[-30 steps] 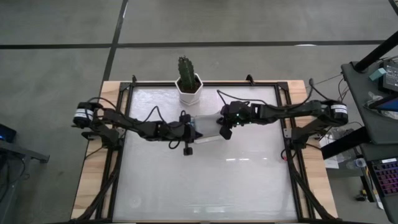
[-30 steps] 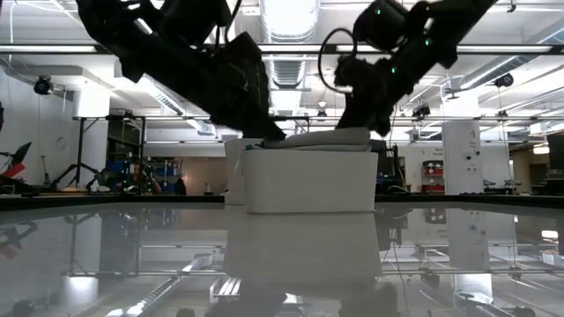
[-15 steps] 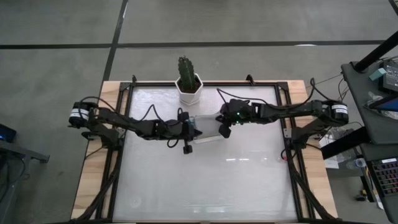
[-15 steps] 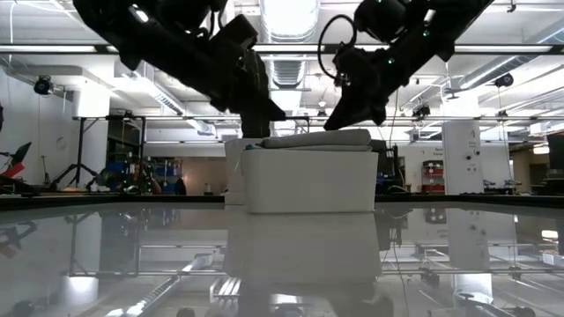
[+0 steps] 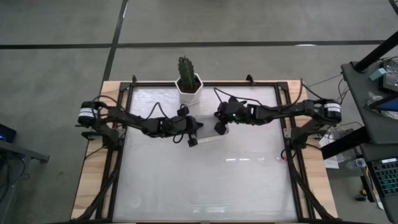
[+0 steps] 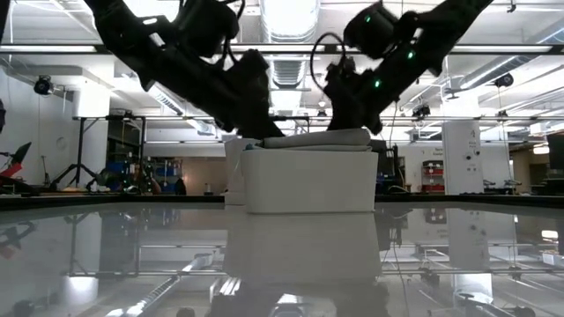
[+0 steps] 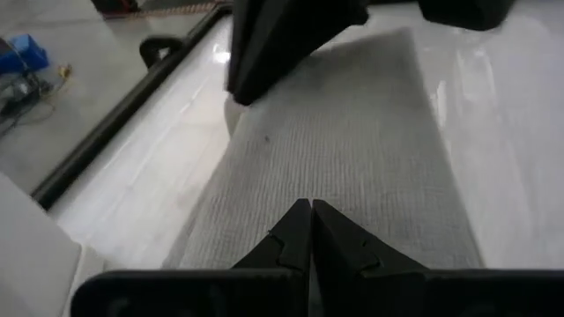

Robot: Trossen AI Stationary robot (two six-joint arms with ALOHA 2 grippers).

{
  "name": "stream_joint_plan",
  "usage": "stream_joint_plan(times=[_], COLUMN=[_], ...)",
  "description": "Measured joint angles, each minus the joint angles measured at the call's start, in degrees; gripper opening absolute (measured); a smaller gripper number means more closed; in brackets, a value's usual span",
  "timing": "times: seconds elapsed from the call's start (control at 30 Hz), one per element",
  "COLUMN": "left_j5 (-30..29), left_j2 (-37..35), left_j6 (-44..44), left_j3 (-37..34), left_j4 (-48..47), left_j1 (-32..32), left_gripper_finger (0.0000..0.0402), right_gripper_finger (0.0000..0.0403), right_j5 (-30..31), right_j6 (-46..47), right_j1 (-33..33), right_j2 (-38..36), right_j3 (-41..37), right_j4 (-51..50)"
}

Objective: Fold microfiber towels
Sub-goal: Put the gray towel into the bin

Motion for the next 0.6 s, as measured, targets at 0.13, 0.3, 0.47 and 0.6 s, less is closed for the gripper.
stream_joint_plan(times=[0.13,0.3,0.47,0.6], left_j5=[-0.04,-0.06,-0.06,-0.06], left_j2=[1.15,2.24,1.85,-0.28], left_j6=[-2.27,-3.59,-3.74,-3.6], left_j3=[0.0,-0.02,-0.04,0.02], left_j4=[-0.2,-0.22,-0.63,-0.58], left_j1=[0.41,0.42,0.42,0.42], left_gripper_finger=[0.0,0.0,0.0,0.0], right_gripper_finger=[0.0012,0.0012,0.0012,0.0012], right_j5=[0.0,0.04,0.04,0.03], right_j6=[0.0,0.0,-0.04,-0.16], right_j1=[0.02,0.0,0.0,0.0], right_j2=[3.9,7.07,6.99,4.83], right_j3=[0.0,0.0,0.0,0.0], right_j4=[0.57,1.29,1.1,0.44])
